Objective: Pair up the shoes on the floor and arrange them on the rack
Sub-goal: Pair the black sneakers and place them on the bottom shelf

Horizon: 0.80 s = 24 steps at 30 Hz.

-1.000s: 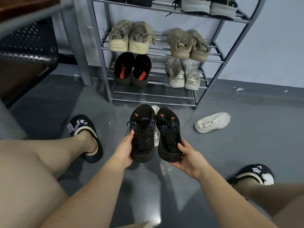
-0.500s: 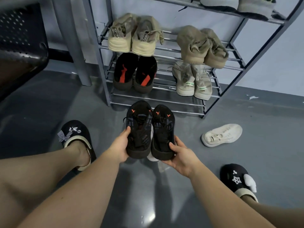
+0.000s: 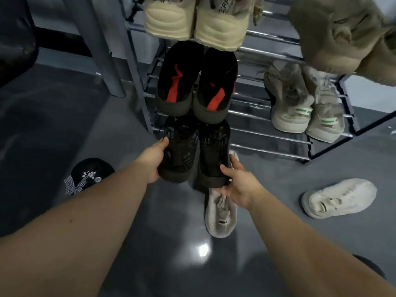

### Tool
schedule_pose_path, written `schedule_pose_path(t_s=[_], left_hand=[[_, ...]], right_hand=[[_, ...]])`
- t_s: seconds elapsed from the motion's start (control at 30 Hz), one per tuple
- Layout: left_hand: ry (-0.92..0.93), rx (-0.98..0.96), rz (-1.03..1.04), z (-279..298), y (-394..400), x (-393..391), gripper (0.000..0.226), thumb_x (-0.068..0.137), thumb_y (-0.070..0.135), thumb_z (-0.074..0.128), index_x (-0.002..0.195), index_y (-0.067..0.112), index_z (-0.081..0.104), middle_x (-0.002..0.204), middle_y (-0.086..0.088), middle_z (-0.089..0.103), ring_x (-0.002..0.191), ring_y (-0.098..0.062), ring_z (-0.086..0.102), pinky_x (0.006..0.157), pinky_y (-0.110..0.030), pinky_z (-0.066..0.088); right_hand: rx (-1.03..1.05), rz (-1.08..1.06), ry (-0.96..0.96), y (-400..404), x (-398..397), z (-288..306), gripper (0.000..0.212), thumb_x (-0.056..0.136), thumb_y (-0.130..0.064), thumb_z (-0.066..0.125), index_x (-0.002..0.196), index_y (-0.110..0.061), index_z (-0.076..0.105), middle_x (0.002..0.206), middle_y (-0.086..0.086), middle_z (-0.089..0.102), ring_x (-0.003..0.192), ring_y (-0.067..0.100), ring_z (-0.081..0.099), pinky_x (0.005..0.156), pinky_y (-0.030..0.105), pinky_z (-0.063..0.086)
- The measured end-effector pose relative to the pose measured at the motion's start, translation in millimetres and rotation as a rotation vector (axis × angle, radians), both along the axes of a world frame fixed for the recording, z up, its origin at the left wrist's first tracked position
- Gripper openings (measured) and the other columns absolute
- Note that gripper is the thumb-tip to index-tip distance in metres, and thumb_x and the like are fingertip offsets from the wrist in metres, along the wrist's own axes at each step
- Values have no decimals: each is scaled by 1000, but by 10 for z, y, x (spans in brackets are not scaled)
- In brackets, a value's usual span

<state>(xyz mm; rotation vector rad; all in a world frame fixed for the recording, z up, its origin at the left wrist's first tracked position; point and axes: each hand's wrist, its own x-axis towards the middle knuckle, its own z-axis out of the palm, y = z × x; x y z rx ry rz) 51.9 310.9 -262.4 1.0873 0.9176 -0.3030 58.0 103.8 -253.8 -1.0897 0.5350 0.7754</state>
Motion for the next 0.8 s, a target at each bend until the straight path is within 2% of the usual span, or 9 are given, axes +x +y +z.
schedule_pose_path(t_s=[0.1,0.2,0.33,0.43,0.53,0.6,0.67,0.73,0.8], left_hand=[[-6,14,-22,-114,86,318,46,100,40,38,142,23,43,136,-4,54,121,-27,54,91,-39,46],[-23,37,10,-245,196,603,46,100,39,39,143,25,40,134,-4,56,119,-25,55,95,-39,47],[-54,123,64,-510,255,794,47,95,40,49,140,24,45,123,-1,61,113,-24,58,96,-39,48],[-61,290,165,-760,211,757,39,91,43,56,122,21,55,108,-1,60,106,-23,59,100,-44,47],[-40,439,97,-874,107,562,49,87,60,48,106,15,52,96,1,55,92,-17,54,98,-43,47],[-114,467,-14,-910,87,390,64,76,77,44,112,25,52,106,7,57,103,-15,55,101,-44,45],[-157,557,-109,-970,113,242,86,62,85,50,127,29,47,130,5,51,119,-16,51,105,-43,42],[-168,708,-180,-1013,104,141,82,63,68,67,129,27,41,134,2,45,117,-16,52,103,-40,43],[-148,820,-256,-1038,56,108,76,56,57,78,116,33,39,126,1,48,111,-17,55,98,-40,47]], right_hand=[[-41,23,-36,93,325,-141,57,97,-1,45,142,-34,36,113,-1,63,99,23,63,70,39,54],[-52,37,-73,240,636,-265,63,97,0,46,147,-34,28,105,-7,62,99,23,61,73,41,53],[-125,63,-134,376,871,-448,61,97,-7,49,149,-27,24,122,-4,59,105,23,60,77,38,54],[-274,183,-180,297,862,-641,60,97,-22,53,150,-30,25,134,-3,57,108,19,63,76,31,57],[-391,355,-262,195,797,-694,71,89,-31,63,149,-32,25,120,-7,63,100,8,63,82,27,57],[-435,408,-356,181,764,-684,83,78,-22,76,147,-28,31,104,-16,63,99,7,64,91,28,54],[-503,469,-444,203,727,-676,89,70,-10,82,144,-23,35,95,-21,59,100,13,65,90,26,54],[-576,464,-505,227,696,-712,95,66,-5,84,145,-20,32,99,-19,59,105,20,65,94,33,53],[-670,433,-552,247,677,-729,94,66,-8,84,144,-17,32,113,-9,61,108,22,63,98,36,50]])
